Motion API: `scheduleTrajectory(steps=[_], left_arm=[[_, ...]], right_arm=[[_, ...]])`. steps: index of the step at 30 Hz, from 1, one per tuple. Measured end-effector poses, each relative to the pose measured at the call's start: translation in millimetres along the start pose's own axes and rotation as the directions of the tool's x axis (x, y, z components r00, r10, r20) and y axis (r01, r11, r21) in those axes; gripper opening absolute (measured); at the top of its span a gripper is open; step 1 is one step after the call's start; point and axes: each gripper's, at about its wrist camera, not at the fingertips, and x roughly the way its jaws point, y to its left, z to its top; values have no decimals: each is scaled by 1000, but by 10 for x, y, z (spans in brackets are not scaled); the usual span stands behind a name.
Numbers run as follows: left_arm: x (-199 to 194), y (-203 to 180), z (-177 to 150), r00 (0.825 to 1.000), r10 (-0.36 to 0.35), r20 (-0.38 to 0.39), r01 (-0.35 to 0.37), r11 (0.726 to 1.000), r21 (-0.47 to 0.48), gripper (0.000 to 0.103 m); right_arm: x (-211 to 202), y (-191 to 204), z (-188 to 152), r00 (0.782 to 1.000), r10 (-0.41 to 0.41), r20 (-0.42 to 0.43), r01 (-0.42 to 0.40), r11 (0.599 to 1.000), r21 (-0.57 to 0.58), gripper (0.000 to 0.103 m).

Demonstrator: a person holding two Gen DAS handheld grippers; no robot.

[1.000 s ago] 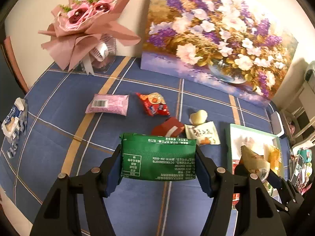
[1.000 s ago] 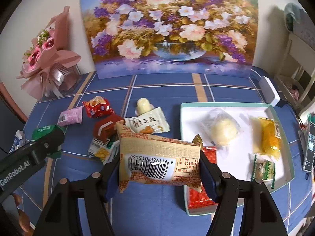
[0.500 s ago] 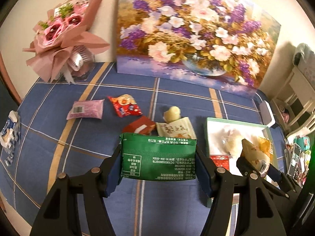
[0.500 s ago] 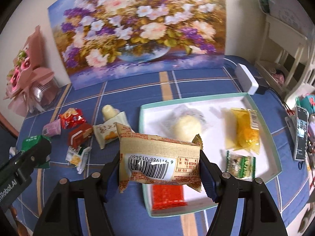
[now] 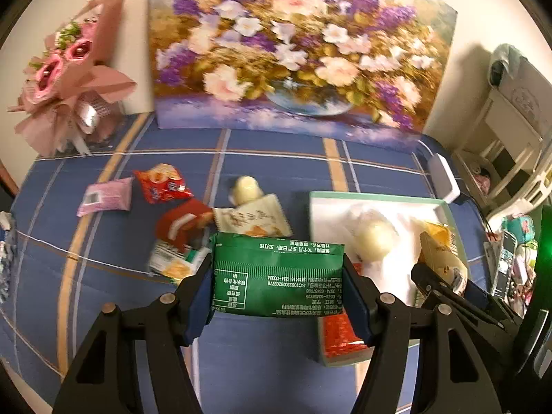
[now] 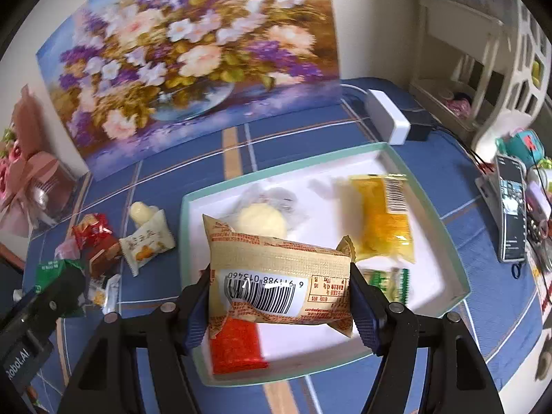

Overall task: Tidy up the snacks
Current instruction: 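Carry both packs into the white tray and open both tools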

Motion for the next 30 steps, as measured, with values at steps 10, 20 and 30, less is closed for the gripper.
scheduleTrajectory(steps=[10, 20, 30], left_arm=[[229, -369, -60, 997, -68, -46, 69, 997, 39, 68], [560, -551, -183, 991, -90, -98, 98, 992, 83, 68], [774, -602, -215, 987, -111, -119, 120, 990, 80, 68]], right_arm=[[71, -373, 30, 999, -31, -18, 33, 996, 86, 73], [227, -463, 18, 997, -51, -51, 56, 994, 97, 73], [361, -535, 50, 994, -82, -77, 89, 991, 96, 73]])
